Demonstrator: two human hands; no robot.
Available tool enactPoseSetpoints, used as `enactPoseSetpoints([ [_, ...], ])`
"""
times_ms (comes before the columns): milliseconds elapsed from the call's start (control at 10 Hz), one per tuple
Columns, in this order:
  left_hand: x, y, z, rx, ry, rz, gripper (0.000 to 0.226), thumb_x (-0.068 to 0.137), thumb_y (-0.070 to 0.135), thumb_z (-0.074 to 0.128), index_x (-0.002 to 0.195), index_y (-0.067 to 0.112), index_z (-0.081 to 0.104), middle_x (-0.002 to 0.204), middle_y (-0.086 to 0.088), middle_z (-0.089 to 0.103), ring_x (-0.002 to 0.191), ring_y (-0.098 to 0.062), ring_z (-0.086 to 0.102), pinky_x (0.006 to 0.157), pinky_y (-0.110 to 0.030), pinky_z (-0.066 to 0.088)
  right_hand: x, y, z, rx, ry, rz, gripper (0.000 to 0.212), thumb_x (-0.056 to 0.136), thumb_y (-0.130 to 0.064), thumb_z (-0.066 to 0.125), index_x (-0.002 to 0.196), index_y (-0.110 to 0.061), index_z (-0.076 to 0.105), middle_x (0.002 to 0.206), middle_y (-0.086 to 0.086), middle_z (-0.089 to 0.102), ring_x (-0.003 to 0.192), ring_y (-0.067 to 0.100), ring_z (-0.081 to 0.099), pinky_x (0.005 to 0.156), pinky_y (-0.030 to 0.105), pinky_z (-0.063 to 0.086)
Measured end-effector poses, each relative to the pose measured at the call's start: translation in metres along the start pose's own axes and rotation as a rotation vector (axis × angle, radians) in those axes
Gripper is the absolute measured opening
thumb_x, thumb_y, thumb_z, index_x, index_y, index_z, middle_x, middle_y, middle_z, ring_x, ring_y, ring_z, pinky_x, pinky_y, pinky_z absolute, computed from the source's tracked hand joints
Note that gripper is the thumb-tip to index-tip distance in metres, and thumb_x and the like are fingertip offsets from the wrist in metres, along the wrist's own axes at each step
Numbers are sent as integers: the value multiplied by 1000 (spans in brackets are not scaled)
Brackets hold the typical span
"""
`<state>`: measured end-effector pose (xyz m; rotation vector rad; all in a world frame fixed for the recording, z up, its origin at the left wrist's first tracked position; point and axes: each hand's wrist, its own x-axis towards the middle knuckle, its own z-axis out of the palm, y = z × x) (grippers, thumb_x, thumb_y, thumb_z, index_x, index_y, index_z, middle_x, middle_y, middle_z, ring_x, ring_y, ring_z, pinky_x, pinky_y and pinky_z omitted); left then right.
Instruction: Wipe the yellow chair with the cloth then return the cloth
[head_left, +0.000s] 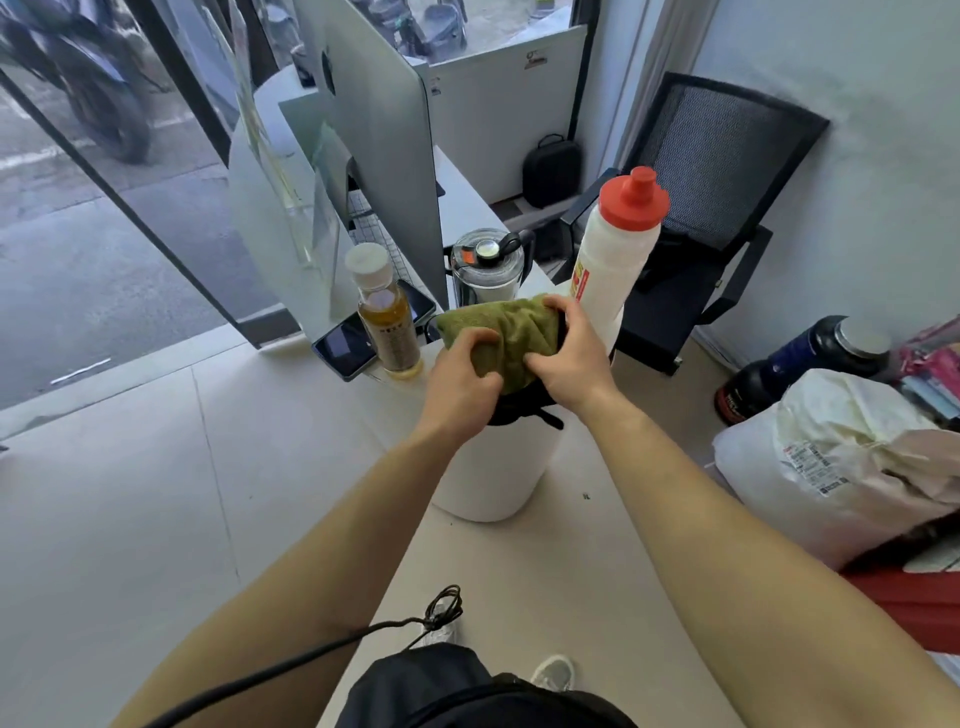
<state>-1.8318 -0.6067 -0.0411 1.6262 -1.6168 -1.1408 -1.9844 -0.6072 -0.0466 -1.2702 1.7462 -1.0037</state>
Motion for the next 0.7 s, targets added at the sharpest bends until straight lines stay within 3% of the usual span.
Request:
enactPoseSetpoints([
  [100, 9, -2, 3, 443, -78, -45, 55, 85, 24, 56, 139, 31, 47, 127, -14, 52, 117, -34, 51, 100, -42, 44, 5, -3, 12, -332, 29, -51, 43, 83, -6, 71, 119, -17, 51, 120, 7, 50, 104, 25, 56, 85, 30, 45],
  [200, 5, -4, 4, 680, -127, -56, 54, 89, 30, 51, 141, 34, 42, 141, -21, 41, 123, -41, 44, 100, -48, 41, 1, -1, 19, -707, 74, -47, 21, 92, -26, 67, 109, -14, 63, 120, 8, 48, 106, 30, 55, 86, 42, 52],
  [300, -3, -8, 0, 774, -157, -26, 50, 92, 34, 48, 141, 34, 38, 155, -29, 23, 128, -48, 42, 100, -51, 42, -9, 3, 22, -886, 100, -123, 27, 96, -34, 55, 107, -16, 71, 116, 7, 56, 108, 30, 54, 84, 43, 51],
  [400, -11, -8, -10, 849, -189, 16, 52, 95, 37, 48, 144, 33, 34, 163, -25, 8, 136, -48, 36, 104, -52, 40, -19, 3, 17, -916, -29, -91, 35, 97, -35, 46, 119, -18, 67, 122, 7, 56, 111, 31, 55, 88, 45, 51],
  [500, -15, -5, -20, 846, -169, 75, 49, 93, 38, 49, 141, 29, 40, 160, -19, 20, 133, -46, 40, 99, -51, 43, -25, -1, 4, -939, -147, -65, 40, 96, -39, 48, 131, -22, 59, 132, 5, 52, 118, 31, 53, 94, 46, 50],
  [600, -30, -3, -19, 876, -161, 127, 49, 90, 43, 50, 135, 24, 47, 142, -12, 38, 126, -40, 44, 91, -49, 46, -39, -5, -13, -958, -165, -75, 45, 92, -37, 57, 135, -22, 56, 134, 4, 52, 122, 30, 52, 93, 44, 49],
  [700, -44, 0, -14, 913, -123, 137, 53, 89, 49, 53, 133, 19, 48, 137, -12, 43, 124, -38, 46, 93, -48, 45, -57, -8, -28, -982, -157, -129, 49, 92, -39, 58, 139, -24, 53, 131, 4, 52, 122, 30, 51, 92, 44, 46],
])
